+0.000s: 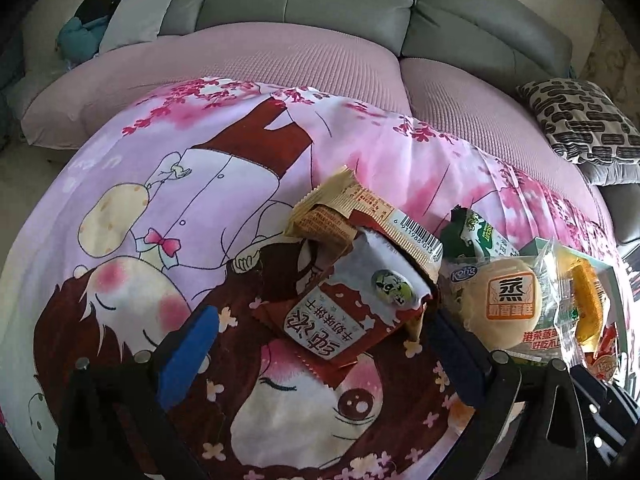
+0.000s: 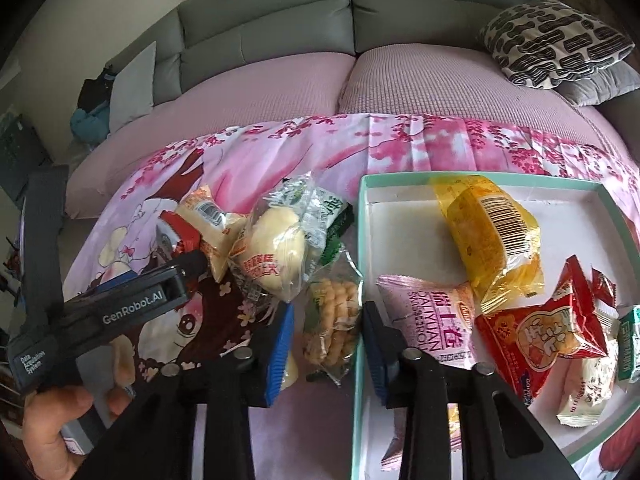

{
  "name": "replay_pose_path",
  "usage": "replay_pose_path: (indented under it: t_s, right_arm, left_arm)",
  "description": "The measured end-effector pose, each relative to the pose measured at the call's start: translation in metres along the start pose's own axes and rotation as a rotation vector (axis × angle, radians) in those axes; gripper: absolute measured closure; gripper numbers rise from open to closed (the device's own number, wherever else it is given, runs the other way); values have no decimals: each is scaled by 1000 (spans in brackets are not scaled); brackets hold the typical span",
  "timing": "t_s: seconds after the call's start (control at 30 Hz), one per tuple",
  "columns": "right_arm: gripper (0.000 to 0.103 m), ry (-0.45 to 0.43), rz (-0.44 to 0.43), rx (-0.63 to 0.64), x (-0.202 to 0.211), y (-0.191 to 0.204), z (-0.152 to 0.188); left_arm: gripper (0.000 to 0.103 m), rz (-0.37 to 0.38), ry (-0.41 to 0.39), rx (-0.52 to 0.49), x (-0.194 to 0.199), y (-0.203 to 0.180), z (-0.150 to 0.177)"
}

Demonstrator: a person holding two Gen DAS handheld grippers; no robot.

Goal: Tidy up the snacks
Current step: 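Grasp the red-and-white milk biscuit box with the left tool while the right tool grasps the clear biscuit-stick bag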

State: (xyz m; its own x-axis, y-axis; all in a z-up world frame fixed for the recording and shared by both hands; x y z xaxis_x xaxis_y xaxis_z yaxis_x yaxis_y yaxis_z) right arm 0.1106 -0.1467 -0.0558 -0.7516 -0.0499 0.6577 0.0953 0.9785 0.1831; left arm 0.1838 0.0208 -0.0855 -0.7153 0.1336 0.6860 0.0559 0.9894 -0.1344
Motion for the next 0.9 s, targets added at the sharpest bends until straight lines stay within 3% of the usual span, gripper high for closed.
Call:
replay_pose_path:
  t_s: [0.17,0.27,0.37,0.6,0.67,0.9]
  right_arm:
    - [73,-7,-12,4,4,2,-1]
    - [73,-14,-25,20,6,7,-2]
    - [73,-11,-27,32,5,11,-1]
    - [75,17,-15,27,-6,9,6]
    - [80,15,-3,33,-8,8,7]
    - [82,-11,-2,22,-2,4,2]
  left_arm:
    - [27,-2,-11,-31,-1,-3,-1]
    - [35,0,-9,-47,-2,-5,-1]
    - [51,5,0,-58,-3,-6,1]
    - [55,-1,6,-51,-4,-2,2]
    - [55,-2,8,-46,-5,-1,2]
    - [59,-22,2,-34,0,4,0]
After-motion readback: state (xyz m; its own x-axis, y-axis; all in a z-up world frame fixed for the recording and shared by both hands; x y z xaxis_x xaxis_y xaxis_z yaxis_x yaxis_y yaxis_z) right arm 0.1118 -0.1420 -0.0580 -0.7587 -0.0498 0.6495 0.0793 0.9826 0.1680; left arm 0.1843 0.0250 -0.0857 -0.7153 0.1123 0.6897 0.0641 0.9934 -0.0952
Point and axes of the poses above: each gripper's, at about its wrist camera, not at the fingertips, and x roughly against the way its jaws point, y to its left, z to its underside, the point moved 5 cm from there along -x, roughly the way its jaws point, and after that the axes turned 13 degrees about -y, right-handed, at the moved point
